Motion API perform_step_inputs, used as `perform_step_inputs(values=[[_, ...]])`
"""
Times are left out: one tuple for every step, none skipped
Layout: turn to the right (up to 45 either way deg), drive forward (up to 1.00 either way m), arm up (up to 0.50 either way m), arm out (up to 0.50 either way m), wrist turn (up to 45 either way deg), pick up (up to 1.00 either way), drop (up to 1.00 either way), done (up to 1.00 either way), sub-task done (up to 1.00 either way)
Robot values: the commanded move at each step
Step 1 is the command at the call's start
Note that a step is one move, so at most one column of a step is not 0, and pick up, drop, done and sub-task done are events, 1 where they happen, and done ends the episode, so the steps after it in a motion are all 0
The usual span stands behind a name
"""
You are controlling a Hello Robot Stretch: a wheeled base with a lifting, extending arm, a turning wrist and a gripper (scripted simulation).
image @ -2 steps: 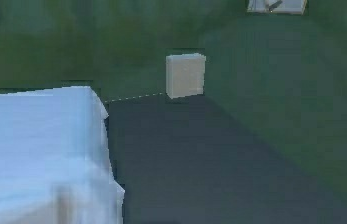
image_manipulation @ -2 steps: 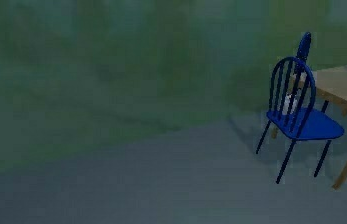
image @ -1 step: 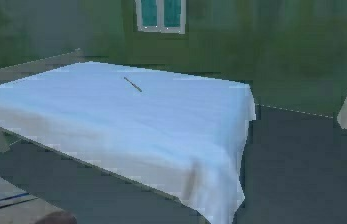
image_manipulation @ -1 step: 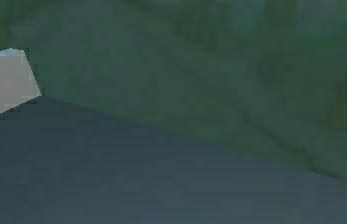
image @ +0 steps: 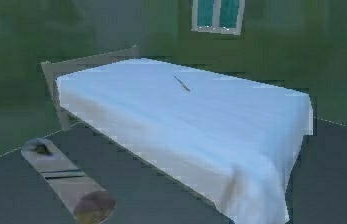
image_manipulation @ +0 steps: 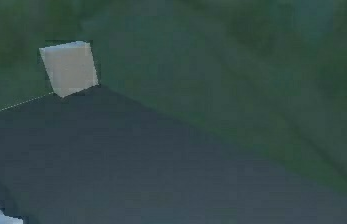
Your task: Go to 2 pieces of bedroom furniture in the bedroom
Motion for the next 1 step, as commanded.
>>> perform_step_inputs(values=[[0.0,0.0,0.0,0.0,0.0,0.0,0.0,1.0,0.0]])
